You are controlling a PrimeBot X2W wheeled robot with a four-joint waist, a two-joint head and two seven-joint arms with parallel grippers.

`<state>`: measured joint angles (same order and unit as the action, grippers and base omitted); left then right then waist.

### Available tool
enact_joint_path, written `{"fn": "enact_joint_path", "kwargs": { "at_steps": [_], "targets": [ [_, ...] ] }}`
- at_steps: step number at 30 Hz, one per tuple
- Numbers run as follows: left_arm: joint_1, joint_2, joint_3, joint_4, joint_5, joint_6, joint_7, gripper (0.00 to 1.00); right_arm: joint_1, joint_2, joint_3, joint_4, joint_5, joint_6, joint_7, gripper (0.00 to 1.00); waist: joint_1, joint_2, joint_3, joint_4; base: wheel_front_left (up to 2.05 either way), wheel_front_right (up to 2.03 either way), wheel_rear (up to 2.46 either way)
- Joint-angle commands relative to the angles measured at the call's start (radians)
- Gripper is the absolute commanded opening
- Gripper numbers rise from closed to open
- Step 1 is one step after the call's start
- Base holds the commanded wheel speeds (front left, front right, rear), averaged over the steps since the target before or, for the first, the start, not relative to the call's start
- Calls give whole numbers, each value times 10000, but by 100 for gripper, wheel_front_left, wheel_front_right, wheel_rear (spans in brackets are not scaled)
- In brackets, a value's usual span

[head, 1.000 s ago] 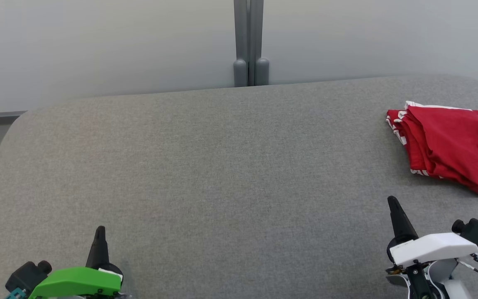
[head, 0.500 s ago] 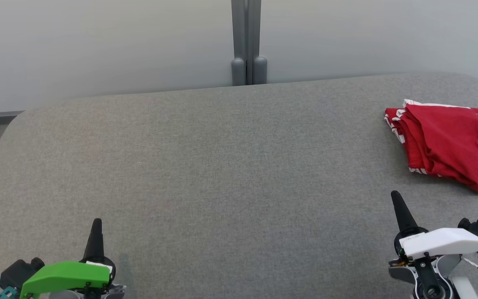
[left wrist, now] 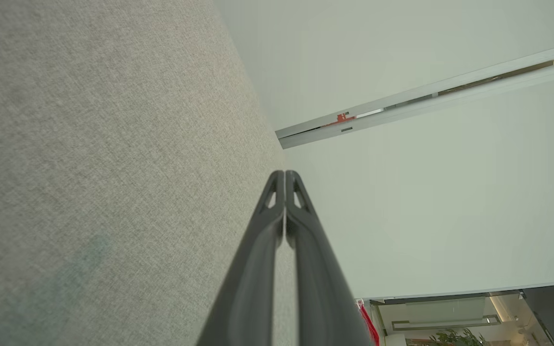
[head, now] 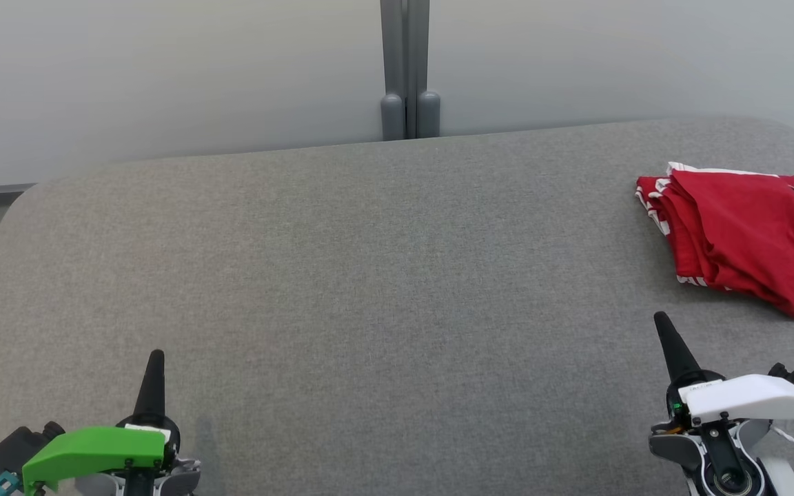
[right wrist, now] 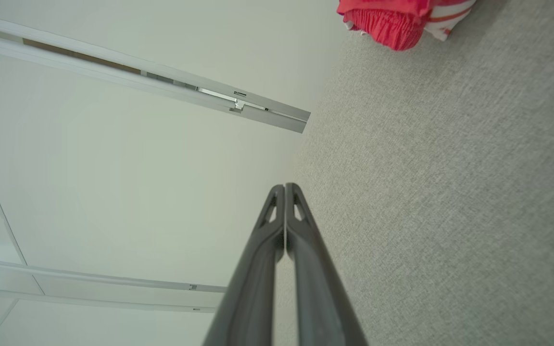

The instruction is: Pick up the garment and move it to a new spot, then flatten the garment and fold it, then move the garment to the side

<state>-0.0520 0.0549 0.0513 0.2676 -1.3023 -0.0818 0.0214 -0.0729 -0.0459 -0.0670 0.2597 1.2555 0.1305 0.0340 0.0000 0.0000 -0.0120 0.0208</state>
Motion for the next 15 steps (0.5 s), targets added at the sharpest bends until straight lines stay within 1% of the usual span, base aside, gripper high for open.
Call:
{"fn": "enact_joint_path", "kwargs": {
  "at_steps": [1, 15],
  "targets": [
    [-254, 17, 70, -85, -203, -86, 62, 0, -218, -50, -52, -106, 264, 6, 57, 0, 0, 0, 5, -7, 0, 0, 0],
    [-383, -4, 287, -145, -1235, -247, 385, 0, -270, -55, -206, -132, 1430, 5, 332, 0, 0, 0, 50, -69, 0, 0, 0]
  ]
}}
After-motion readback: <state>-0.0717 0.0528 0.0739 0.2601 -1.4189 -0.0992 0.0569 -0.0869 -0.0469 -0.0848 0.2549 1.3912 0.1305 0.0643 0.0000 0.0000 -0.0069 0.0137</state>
